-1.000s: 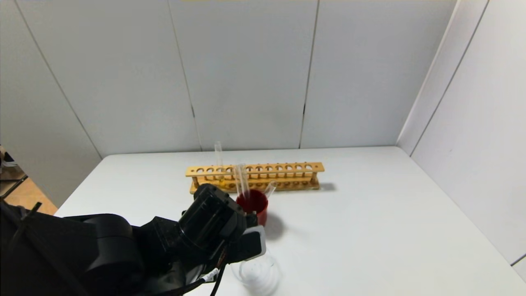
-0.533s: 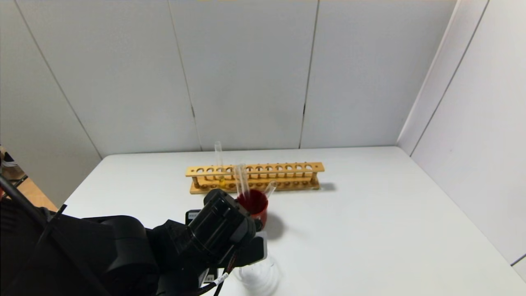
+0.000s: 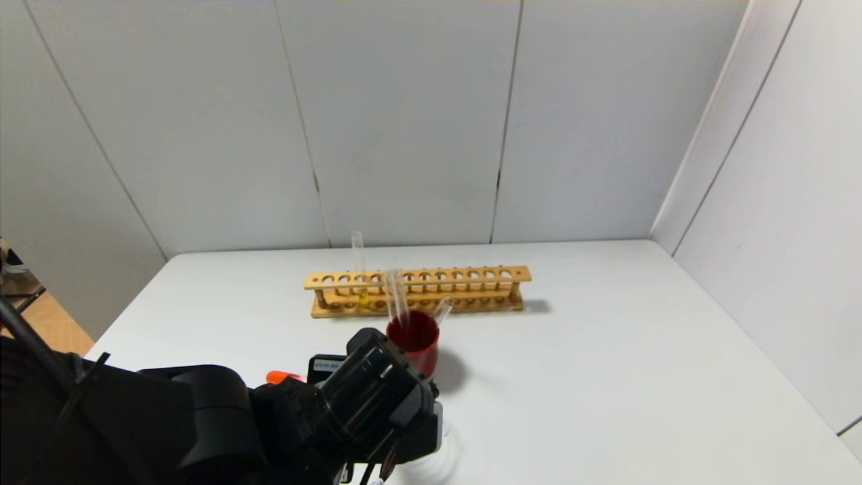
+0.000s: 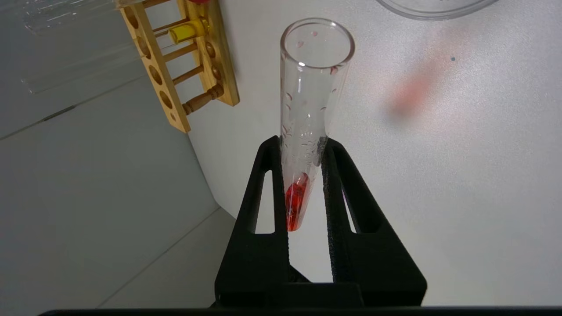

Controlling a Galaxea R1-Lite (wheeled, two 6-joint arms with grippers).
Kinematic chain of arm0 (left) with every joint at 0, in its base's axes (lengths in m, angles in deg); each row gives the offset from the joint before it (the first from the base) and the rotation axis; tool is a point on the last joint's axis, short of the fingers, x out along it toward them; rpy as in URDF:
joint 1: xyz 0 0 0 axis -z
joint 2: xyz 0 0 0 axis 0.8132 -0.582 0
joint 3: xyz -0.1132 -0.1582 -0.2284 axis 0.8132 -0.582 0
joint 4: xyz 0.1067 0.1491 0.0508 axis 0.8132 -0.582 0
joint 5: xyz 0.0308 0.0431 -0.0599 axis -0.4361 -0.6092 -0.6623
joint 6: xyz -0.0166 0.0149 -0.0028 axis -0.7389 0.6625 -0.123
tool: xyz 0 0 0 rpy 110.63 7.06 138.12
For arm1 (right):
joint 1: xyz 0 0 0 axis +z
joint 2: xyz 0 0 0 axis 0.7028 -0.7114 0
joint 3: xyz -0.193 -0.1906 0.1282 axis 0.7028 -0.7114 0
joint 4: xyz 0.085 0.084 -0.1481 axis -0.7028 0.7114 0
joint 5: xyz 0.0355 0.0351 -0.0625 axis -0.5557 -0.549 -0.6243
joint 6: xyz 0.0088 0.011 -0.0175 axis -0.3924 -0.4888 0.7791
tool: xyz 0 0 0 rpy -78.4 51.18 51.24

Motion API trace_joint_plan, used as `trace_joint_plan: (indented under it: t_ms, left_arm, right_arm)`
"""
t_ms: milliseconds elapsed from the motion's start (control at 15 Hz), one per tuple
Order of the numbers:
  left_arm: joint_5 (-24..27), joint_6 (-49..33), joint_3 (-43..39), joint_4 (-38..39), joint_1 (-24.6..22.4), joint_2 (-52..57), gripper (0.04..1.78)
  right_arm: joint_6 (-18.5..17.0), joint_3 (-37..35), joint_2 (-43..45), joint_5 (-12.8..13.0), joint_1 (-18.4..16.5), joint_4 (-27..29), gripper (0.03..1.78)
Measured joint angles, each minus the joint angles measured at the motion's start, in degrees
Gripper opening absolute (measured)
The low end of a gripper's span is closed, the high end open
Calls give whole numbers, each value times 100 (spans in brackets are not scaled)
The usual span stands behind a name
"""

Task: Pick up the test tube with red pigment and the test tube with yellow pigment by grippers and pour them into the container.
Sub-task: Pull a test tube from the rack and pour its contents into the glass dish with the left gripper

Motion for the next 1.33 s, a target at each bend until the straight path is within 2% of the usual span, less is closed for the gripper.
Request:
trace_joint_plan:
  t_ms: [400,867,1333]
  left_arm:
    - [-5,162,139,-94,111,-83,30]
    - [-2,824,430,-94,116,-367,30]
    - [-229,839,411,-34,98,-595,30]
  right_arm:
    - [0,0,0,0,-2,2,174]
    - [0,2,0,0,-2,2,174]
    - [0,2,0,0,-2,2,174]
